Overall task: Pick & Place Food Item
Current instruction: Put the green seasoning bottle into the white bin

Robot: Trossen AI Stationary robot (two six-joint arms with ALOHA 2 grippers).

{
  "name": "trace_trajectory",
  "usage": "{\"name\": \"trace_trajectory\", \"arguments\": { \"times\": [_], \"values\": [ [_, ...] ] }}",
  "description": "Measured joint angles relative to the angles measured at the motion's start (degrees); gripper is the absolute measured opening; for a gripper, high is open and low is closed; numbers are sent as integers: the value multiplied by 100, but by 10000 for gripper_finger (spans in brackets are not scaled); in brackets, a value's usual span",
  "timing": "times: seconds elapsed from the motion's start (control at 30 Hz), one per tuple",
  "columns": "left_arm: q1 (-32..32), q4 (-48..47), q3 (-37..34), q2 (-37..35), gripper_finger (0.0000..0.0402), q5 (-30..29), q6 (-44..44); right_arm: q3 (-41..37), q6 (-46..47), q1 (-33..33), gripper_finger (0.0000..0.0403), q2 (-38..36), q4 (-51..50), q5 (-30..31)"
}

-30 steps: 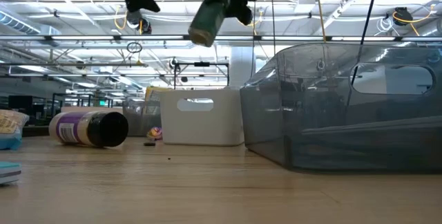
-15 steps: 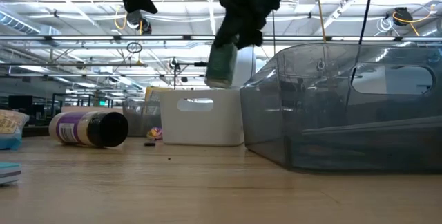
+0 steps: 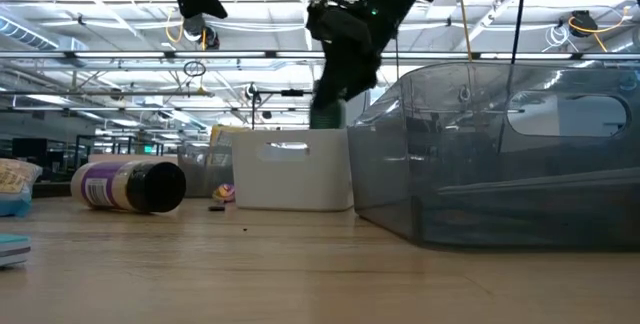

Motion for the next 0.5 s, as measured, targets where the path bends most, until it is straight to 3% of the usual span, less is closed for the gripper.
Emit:
{"name": "trace_trajectory", "arguments": {
  "times": [0.17,0.5],
  "values": [
    [0,8,0,0,287,2,-2,4,-180,-63,191,-14,-71,368],
    [0,20,0,0,280,7,0,4,-296,-142,191,-12,-63,380]
  ]
}}
